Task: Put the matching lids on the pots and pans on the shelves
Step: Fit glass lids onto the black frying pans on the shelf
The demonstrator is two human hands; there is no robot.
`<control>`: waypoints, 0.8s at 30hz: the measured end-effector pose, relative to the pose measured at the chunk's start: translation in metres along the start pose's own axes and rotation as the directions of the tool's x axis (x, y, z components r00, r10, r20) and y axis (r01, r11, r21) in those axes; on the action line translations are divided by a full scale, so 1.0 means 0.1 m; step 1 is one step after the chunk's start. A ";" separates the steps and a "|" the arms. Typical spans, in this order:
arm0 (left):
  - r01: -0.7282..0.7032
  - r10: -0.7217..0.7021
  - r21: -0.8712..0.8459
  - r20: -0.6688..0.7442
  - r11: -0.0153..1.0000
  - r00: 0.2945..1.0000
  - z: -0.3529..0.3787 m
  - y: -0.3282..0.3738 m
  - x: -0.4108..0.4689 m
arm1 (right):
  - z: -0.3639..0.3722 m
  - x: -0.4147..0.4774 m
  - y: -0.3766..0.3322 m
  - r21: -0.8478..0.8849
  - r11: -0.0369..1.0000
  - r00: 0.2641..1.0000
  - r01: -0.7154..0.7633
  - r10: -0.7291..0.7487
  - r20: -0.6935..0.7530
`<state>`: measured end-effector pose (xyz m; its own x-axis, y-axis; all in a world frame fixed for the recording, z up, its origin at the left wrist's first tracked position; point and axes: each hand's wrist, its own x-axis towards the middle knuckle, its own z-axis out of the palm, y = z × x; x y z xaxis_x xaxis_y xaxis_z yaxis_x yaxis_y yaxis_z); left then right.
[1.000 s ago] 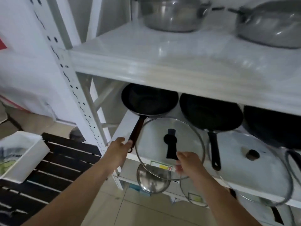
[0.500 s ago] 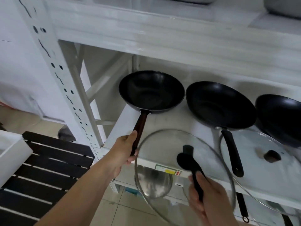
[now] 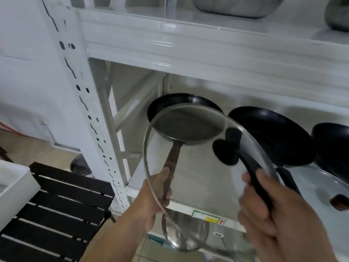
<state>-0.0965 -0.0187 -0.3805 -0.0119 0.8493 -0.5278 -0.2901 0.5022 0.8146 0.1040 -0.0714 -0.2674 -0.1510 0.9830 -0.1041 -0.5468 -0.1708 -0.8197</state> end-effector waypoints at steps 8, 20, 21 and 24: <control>-0.009 0.010 0.024 -0.078 1.000 0.997 0.04 -0.02 0.02 | 0.25 1.83 0.06 -0.183 0.976 0.981 -0.118 0.086 -0.173; -0.034 0.034 0.002 -0.100 0.999 0.994 0.06 -0.04 0.09 | 0.13 2.99 0.37 -0.220 0.954 0.975 -0.206 0.180 -0.130; -0.037 0.037 -0.004 -0.103 0.999 0.994 0.07 -0.03 0.09 | 0.13 3.00 0.37 -0.224 0.953 0.975 -0.206 0.181 -0.126; -0.046 0.047 0.006 -0.112 0.999 0.993 0.07 -0.04 0.08 | 0.14 3.04 0.40 -0.216 0.954 0.976 -0.209 0.189 -0.110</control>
<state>-0.0887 -0.0124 -0.3859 -0.1326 0.8483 -0.5126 -0.2834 0.4632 0.8397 0.0247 0.2197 -0.3234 -0.1601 0.9344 -0.3183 -0.3117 -0.3538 -0.8818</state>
